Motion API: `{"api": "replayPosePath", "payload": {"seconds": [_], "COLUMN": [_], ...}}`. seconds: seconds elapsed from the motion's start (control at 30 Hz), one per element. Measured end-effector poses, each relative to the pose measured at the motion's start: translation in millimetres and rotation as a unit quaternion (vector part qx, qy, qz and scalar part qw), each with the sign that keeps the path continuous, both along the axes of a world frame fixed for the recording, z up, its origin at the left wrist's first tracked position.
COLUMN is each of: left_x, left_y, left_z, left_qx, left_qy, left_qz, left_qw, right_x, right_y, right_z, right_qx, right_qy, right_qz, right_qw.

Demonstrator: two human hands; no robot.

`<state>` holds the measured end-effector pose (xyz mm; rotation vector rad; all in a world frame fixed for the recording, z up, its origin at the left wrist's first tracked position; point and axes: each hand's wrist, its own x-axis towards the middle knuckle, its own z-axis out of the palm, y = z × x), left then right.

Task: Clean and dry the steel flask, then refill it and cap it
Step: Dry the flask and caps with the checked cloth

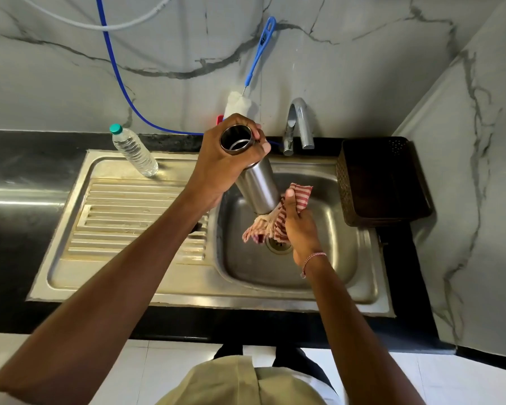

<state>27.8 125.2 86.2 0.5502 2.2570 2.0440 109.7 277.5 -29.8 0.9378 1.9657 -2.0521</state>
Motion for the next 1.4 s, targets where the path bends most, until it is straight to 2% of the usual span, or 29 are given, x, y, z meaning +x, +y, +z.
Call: {"api": "replayPosePath", "payload": {"seconds": [0.13,0.27,0.37,0.47,0.6,0.7,0.9,0.97,1.07,1.17,1.3,1.4], "left_x": [-1,-6,-6,-10,-12,-12,-9,-4,5,12,14,8], "left_y": [2,0,-2,-5,-11,-16,-25,-22,-15,-4,9,4], "left_z": [7,21,32,38,37,32,19,14,7,4,11,22], "left_qx": [0.024,0.067,0.094,0.102,0.119,0.110,0.017,-0.015,-0.052,-0.035,0.039,0.042], "left_qy": [-0.019,-0.052,-0.083,-0.099,-0.115,-0.103,-0.055,-0.029,0.009,-0.009,-0.075,-0.102], "left_qz": [0.028,-0.022,-0.081,-0.102,-0.129,-0.132,-0.096,-0.070,0.010,0.114,0.212,0.217], "left_qw": [0.999,0.996,0.989,0.985,0.978,0.980,0.994,0.997,0.999,0.993,0.974,0.970], "right_x": [12,16,9,3,8,14,7,4,3,8,21,26], "right_y": [-18,-22,-5,8,5,-5,-23,-27,-35,-42,-49,-44], "right_z": [4,1,11,25,31,25,-3,-8,-14,-19,-20,-21], "right_qx": [0.004,0.007,-0.140,-0.307,-0.399,-0.458,-0.451,-0.424,-0.343,-0.262,-0.198,-0.086], "right_qy": [0.083,0.133,0.116,0.039,-0.068,-0.100,-0.164,-0.164,-0.092,-0.017,0.053,0.145], "right_qz": [0.019,0.048,0.052,0.074,0.094,0.081,0.032,-0.005,-0.056,-0.121,-0.128,-0.097], "right_qw": [0.996,0.990,0.982,0.948,0.909,0.879,0.877,0.891,0.933,0.957,0.970,0.981]}}
